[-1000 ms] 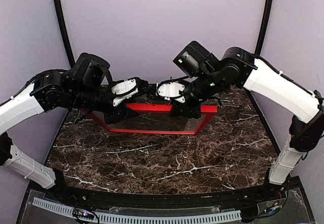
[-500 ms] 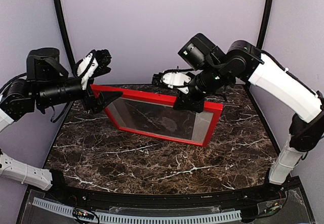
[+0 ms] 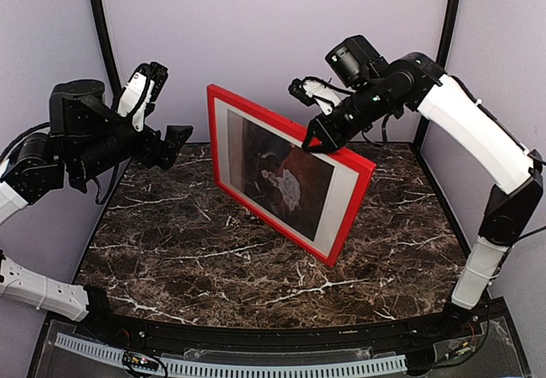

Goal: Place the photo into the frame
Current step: Turn over the photo frame.

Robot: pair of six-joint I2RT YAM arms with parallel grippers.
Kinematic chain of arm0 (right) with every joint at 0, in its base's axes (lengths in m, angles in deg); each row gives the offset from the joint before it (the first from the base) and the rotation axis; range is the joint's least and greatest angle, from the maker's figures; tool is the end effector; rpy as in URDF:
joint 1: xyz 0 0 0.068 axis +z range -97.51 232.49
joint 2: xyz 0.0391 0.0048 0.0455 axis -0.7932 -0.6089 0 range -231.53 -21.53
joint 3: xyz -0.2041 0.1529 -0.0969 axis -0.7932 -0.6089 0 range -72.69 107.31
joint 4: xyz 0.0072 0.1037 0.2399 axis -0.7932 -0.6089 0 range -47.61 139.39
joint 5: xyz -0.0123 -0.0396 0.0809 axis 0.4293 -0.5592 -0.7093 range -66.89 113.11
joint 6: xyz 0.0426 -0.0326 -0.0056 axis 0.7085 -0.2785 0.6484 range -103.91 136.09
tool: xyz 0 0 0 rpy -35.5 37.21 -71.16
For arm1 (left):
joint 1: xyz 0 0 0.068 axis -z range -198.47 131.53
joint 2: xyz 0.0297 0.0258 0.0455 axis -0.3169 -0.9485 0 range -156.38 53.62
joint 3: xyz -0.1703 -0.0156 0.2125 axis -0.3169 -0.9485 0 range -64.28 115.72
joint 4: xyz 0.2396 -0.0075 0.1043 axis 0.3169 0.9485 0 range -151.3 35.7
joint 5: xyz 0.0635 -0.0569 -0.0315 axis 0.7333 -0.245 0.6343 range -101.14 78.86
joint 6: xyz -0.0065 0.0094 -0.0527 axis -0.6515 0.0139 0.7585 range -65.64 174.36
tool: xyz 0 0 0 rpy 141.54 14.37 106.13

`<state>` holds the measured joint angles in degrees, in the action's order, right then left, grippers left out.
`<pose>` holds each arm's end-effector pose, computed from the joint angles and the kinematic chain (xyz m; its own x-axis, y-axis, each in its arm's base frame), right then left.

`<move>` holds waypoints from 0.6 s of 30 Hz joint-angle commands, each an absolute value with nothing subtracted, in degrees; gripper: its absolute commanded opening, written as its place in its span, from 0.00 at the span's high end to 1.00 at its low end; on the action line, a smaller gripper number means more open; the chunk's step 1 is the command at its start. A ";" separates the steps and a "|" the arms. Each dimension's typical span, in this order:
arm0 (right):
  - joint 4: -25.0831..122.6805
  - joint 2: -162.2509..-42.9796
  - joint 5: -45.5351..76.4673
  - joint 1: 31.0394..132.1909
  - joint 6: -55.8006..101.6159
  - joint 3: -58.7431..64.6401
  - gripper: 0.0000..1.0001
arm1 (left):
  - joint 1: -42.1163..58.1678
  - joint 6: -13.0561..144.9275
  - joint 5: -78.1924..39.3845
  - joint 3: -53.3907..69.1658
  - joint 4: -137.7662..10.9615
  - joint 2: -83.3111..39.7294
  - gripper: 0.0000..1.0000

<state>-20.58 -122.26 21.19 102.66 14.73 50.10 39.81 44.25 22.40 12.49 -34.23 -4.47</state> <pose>0.2214 0.2674 0.4392 -0.4566 -0.5846 -0.6707 -0.7930 0.6091 0.0089 0.1198 -0.1562 0.4578 -0.0015 0.2806 -0.9598 0.4286 0.8674 0.2529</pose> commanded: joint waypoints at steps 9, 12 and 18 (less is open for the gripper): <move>14.91 -110.33 7.67 88.18 42.03 27.86 1.00 | 38.99 55.99 33.10 10.42 -33.12 -6.32 0.01; 19.25 -108.69 5.56 85.73 46.29 22.64 1.00 | 38.65 57.33 32.91 8.97 -34.19 -8.00 0.01; 28.55 -105.11 3.04 82.24 53.43 11.09 1.00 | 37.92 59.73 30.50 6.19 -36.39 -11.27 0.01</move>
